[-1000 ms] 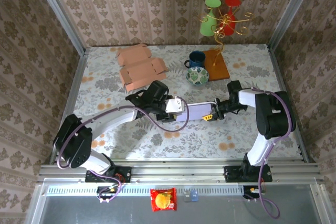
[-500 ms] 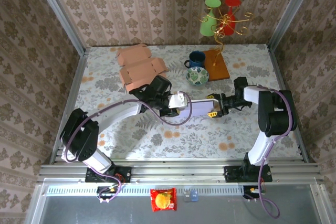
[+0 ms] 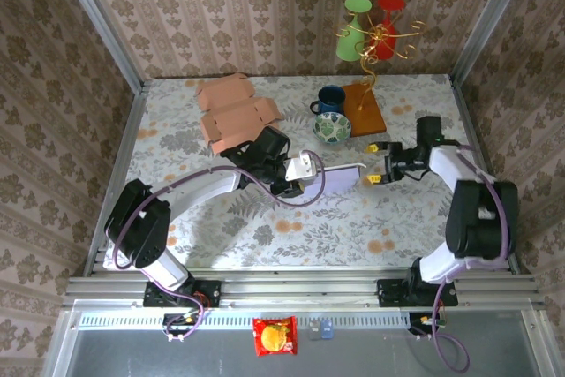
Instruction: Fold the paper box
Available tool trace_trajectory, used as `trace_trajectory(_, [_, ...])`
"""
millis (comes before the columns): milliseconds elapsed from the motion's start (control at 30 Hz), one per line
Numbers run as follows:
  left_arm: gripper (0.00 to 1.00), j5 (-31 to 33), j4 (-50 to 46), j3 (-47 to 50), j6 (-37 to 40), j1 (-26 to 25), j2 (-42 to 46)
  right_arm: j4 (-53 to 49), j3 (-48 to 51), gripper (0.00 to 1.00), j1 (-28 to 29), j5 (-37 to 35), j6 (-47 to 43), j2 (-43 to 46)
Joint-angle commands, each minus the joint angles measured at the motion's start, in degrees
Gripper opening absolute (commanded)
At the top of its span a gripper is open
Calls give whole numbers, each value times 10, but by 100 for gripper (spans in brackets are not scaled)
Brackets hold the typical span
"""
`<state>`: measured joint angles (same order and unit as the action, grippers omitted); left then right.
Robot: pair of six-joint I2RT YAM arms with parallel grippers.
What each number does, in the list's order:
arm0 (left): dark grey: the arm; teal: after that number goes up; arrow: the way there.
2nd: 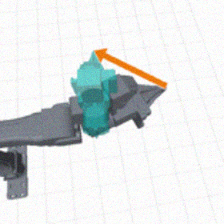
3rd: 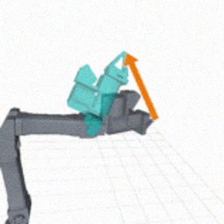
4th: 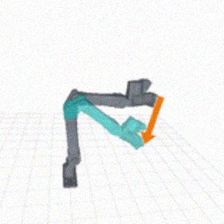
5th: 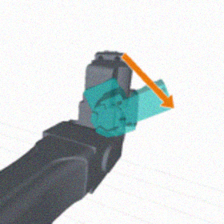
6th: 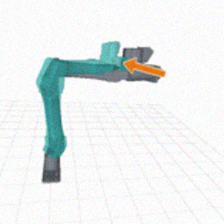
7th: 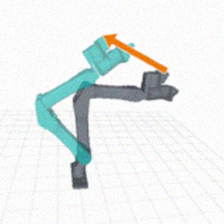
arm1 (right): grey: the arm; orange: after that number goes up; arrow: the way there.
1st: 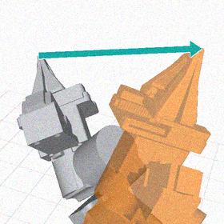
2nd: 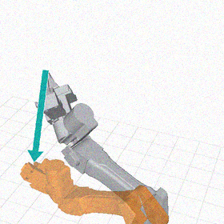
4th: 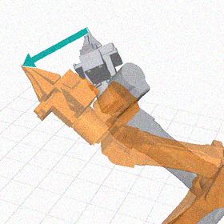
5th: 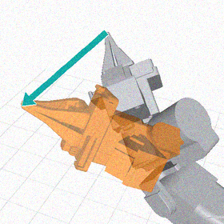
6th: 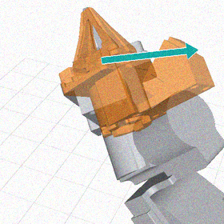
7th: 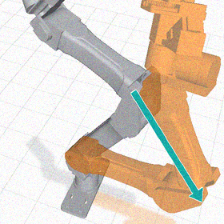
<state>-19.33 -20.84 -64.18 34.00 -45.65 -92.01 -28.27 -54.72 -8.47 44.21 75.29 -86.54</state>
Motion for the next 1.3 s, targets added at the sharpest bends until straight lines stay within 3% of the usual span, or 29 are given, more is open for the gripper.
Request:
trace_trajectory(0, [44, -8, -12, -18, -28, 7, -5, -78, -23, 66, -1, -157, -53, 121])
trace_trajectory(100, [44, -6, -11, -18, -42, 10, -8, -89, 1, 62, 48, -255, -88, 210])
trace_trajectory(233, [43, -10, -8, -19, -56, 16, -8, -45, 75, 53, 151, -333, -58, 311])
trace_trajectory(300, [42, -15, -6, -18, -60, 18, -9, -35, 94, 51, 204, -355, -46, 323])
trace_trajectory(433, [40, -20, -5, -22, -60, 20, -12, 25, 113, 50, 258, -362, -31, 309])
trace_trajectory(833, [40, -45, -18, -37, -50, 31, -20, 137, 95, 49, 280, -352, -20, 190])
trace_trajectory(1133, [39, -47, -21, -39, -46, 32, -23, 150, 88, 46, 283, -349, -8, 148])
trace_trajectory(1267, [39, -47, -20, -40, -43, 32, -23, 137, 90, 40, 283, -355, -3, 134])
